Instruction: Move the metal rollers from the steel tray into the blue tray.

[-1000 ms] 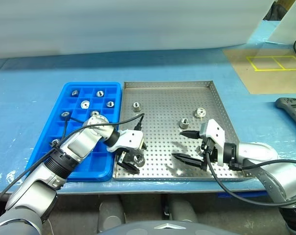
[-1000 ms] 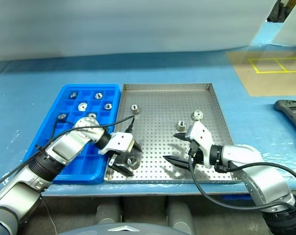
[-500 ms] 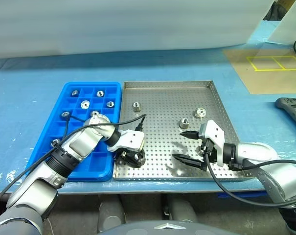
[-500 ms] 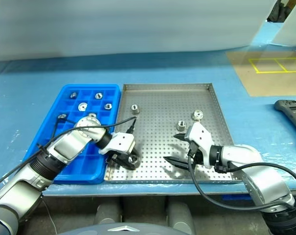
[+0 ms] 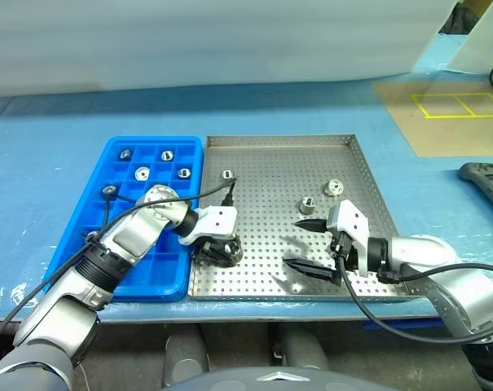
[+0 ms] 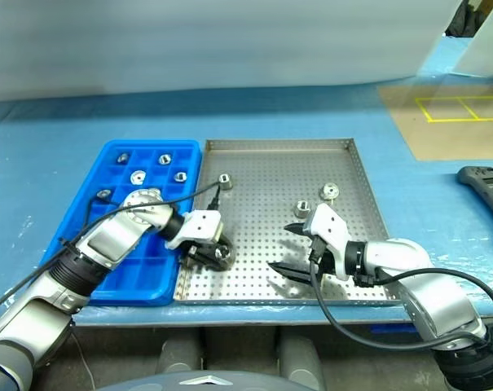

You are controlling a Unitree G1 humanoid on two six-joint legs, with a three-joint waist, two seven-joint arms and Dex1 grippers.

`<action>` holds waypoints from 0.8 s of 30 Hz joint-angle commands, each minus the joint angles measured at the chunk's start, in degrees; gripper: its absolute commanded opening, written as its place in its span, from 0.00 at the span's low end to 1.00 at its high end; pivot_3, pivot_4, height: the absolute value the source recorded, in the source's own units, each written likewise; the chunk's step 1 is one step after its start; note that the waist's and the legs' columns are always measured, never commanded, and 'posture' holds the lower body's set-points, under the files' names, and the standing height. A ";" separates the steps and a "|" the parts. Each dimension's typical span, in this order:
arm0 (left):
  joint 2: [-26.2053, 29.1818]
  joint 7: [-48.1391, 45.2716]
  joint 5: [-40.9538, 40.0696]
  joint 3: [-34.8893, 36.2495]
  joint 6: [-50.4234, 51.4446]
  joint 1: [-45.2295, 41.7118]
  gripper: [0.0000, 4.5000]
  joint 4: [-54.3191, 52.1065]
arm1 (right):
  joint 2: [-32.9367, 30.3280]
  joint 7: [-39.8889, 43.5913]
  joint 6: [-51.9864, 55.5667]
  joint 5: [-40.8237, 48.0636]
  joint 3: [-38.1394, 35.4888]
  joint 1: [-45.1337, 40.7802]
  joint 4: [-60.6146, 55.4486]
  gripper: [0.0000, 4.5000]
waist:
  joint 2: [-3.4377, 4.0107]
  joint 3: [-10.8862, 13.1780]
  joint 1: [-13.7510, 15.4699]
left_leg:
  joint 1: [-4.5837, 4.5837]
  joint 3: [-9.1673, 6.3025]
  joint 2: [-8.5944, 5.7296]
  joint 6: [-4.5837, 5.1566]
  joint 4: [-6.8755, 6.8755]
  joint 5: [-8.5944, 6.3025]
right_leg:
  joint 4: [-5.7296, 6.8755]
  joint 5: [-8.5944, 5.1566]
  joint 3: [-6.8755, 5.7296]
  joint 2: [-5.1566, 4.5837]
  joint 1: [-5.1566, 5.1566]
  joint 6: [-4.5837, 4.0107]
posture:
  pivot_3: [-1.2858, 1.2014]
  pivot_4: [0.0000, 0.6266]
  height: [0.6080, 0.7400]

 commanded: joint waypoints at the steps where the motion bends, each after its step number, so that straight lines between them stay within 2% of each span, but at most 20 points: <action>1: 0.67 1.67 -1.68 3.39 2.25 -0.78 0.38 -3.32 | 0.95 1.25 -1.96 -0.59 1.48 -2.73 1.39 1.00 | 0.00 0.00 0.05 | 0.00 0.00 0.00 0.00 0.00 0.00 | 0.00 0.00 -0.01 0.00 0.00 0.00 | 0.47 0.24 1.00; 10: 2.82 6.24 -3.49 7.65 8.00 2.93 0.38 -7.84 | 5.98 2.94 -2.17 0.82 3.53 -10.07 6.11 1.00 | 0.00 0.00 0.17 | -0.02 -0.02 0.01 0.00 -0.01 0.00 | 0.01 0.00 -0.04 0.00 -0.06 -0.01 | 0.51 0.24 1.00; 18: 4.02 13.14 -4.64 12.36 11.97 6.09 0.38 -11.61 | 8.91 6.85 -5.32 -1.29 6.81 -15.14 12.88 1.00 | 0.00 0.00 1.20 | -0.05 -0.10 0.01 -0.01 0.00 0.01 | 0.01 0.01 -0.13 -0.02 -0.08 -0.02 | 0.54 0.24 1.00; 24: 4.24 18.39 -7.39 16.69 20.23 5.30 0.38 -17.14 | 11.31 10.00 -8.26 -3.09 9.22 -18.44 18.36 1.00 | 0.00 0.01 2.42 | -0.07 -0.11 0.02 -0.01 0.01 0.01 | 0.03 0.01 -0.15 -0.03 -0.10 -0.03 | 0.58 0.24 1.00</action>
